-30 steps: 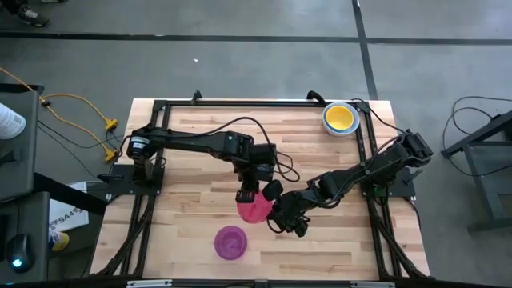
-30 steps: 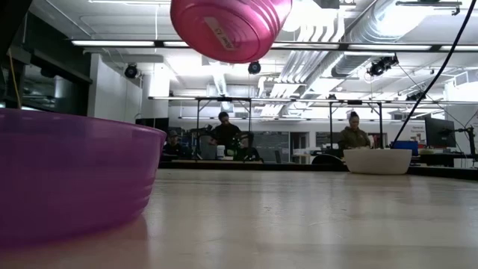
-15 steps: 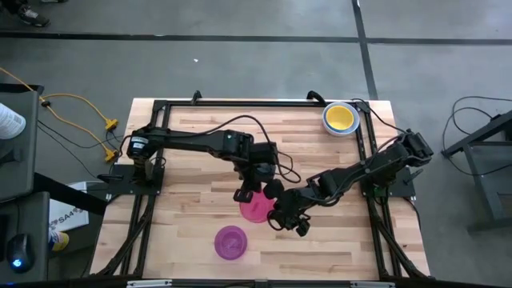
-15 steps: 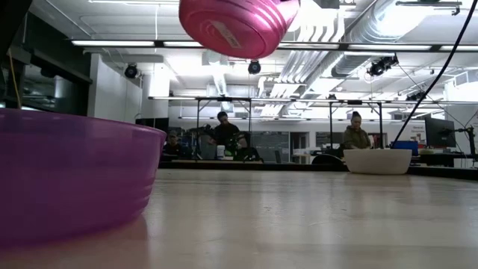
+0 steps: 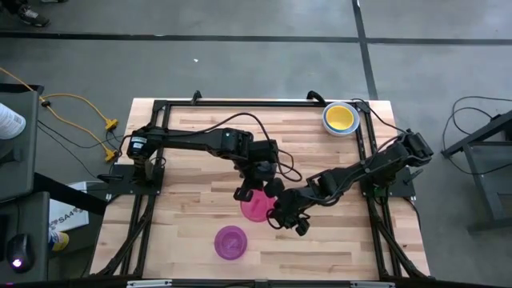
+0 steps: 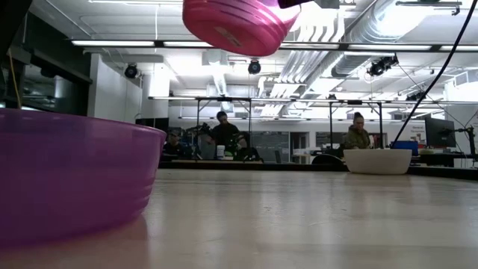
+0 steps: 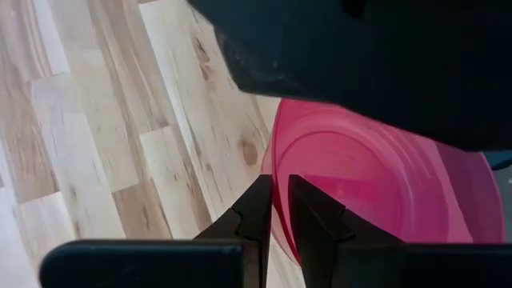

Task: Nest bowls inside each other
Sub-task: Stack the red bowl on the yellow bowl

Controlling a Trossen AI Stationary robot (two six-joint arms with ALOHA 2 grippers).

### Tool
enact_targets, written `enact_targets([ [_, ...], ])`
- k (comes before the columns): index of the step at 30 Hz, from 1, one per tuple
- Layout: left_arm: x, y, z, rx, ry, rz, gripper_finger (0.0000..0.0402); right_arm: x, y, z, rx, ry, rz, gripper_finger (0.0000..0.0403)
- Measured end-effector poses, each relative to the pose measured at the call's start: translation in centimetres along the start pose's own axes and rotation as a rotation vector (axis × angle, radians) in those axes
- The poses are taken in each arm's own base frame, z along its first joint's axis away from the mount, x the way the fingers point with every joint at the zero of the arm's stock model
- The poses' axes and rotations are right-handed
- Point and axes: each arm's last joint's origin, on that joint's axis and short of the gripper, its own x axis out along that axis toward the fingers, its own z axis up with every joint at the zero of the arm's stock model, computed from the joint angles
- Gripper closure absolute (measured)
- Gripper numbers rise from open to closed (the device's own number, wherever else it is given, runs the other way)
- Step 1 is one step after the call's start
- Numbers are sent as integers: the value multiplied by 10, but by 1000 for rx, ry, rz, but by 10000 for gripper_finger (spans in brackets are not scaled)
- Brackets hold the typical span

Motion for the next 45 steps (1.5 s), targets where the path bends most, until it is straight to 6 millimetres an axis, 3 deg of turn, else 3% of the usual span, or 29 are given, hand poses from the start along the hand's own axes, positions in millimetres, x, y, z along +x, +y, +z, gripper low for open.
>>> enact_targets([
  [16, 1, -1, -2, 52, 6, -49, 360, 0, 1, -2, 16, 17, 17, 400],
  [26, -1, -3, -1, 43, 0, -70, 273, 2, 4, -6, 35, 43, 59, 400],
  [30, -1, -2, -1, 41, 6, -34, 251, 2, 4, -6, 47, 45, 56, 400],
  [37, -1, 1, -6, 44, 65, 46, 247, 2, 5, -9, 107, 67, 59, 400],
  [45, -2, 6, -12, 53, 153, 203, 247, 3, 12, -22, 238, 216, 3, 400],
])
